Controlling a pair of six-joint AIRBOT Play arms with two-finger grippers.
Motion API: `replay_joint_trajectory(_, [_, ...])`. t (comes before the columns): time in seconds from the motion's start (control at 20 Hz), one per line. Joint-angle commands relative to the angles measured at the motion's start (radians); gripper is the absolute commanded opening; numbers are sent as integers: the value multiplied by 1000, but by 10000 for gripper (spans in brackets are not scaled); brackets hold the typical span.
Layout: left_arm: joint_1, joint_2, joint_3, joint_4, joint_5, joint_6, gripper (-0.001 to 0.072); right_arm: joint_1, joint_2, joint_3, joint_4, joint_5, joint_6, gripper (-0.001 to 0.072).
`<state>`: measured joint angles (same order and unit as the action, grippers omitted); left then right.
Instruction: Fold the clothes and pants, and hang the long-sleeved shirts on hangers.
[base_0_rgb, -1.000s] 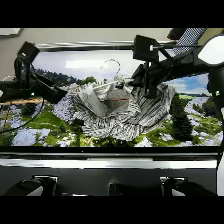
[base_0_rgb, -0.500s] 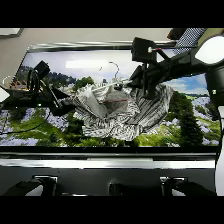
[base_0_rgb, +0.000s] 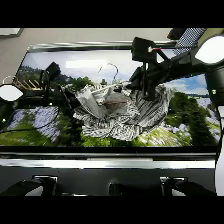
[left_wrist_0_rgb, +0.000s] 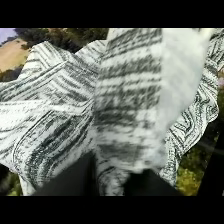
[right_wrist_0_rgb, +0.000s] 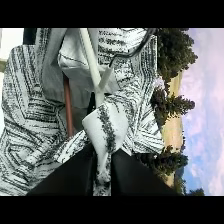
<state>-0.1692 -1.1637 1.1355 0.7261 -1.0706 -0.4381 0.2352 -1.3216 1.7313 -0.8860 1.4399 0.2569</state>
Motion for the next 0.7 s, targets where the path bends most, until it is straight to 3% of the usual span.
replay_joint_trajectory(0.0, [-34, -11, 0, -12, 37, 28, 41, 1, -1, 0, 10, 9, 10, 40])
replay_joint_trajectory(0.15, [-18, 0, 0, -12, 42, 28, 39, 1, -1, 0, 9, 10, 83, 52])
replay_joint_trajectory(0.3, [-13, 24, 0, -11, 63, 50, 38, -2, 2, 0, -18, 0, 201, 365])
replay_joint_trajectory(0.35, [-12, 34, 0, -11, 75, 50, 38, -2, 10, 2, -32, -13, 257, 426])
replay_joint_trajectory(0.65, [-13, 95, 0, -3, 96, 81, 37, -29, 220, 2, -334, -159, 417, 506])
